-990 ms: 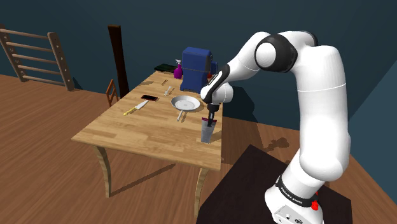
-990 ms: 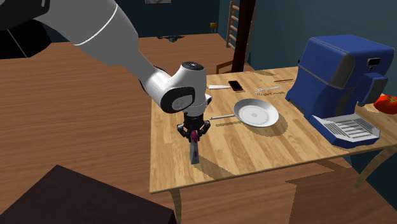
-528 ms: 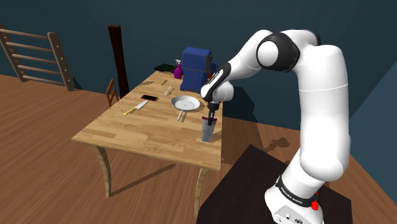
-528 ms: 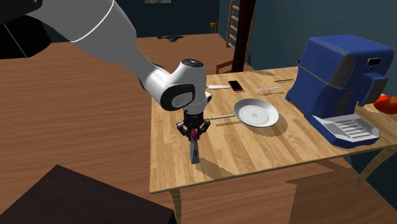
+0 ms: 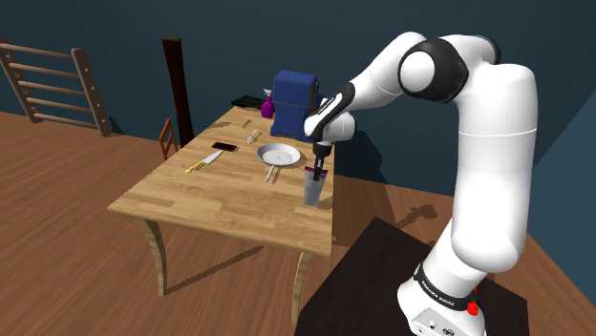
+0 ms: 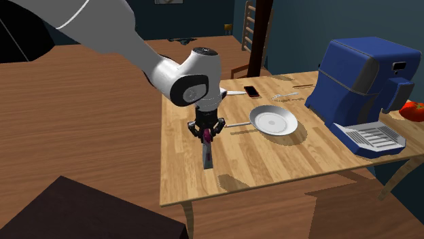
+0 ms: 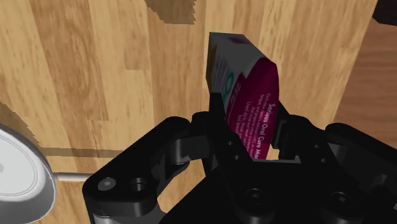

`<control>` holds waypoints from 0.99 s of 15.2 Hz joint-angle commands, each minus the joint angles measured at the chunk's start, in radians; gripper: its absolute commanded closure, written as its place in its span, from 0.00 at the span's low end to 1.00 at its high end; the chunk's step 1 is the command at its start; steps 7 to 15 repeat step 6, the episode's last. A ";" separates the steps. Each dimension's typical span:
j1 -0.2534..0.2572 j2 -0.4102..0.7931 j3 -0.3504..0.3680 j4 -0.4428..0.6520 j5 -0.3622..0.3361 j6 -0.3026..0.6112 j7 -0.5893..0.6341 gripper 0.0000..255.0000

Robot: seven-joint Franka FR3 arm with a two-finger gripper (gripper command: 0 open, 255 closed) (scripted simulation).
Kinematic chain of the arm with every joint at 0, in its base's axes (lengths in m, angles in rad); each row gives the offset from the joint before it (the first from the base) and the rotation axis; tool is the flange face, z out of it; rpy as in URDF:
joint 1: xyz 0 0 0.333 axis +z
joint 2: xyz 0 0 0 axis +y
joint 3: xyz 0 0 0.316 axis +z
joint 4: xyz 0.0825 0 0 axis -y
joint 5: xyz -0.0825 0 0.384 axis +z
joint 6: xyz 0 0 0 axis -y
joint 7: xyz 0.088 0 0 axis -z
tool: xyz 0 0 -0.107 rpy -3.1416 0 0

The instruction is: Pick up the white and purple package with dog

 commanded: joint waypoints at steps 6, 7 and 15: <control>0.013 -0.055 -0.019 0.000 -0.032 -0.051 0.020 1.00; 0.013 -0.055 -0.019 0.000 -0.032 -0.051 0.020 1.00; 0.013 -0.055 -0.019 0.000 -0.032 -0.051 0.020 1.00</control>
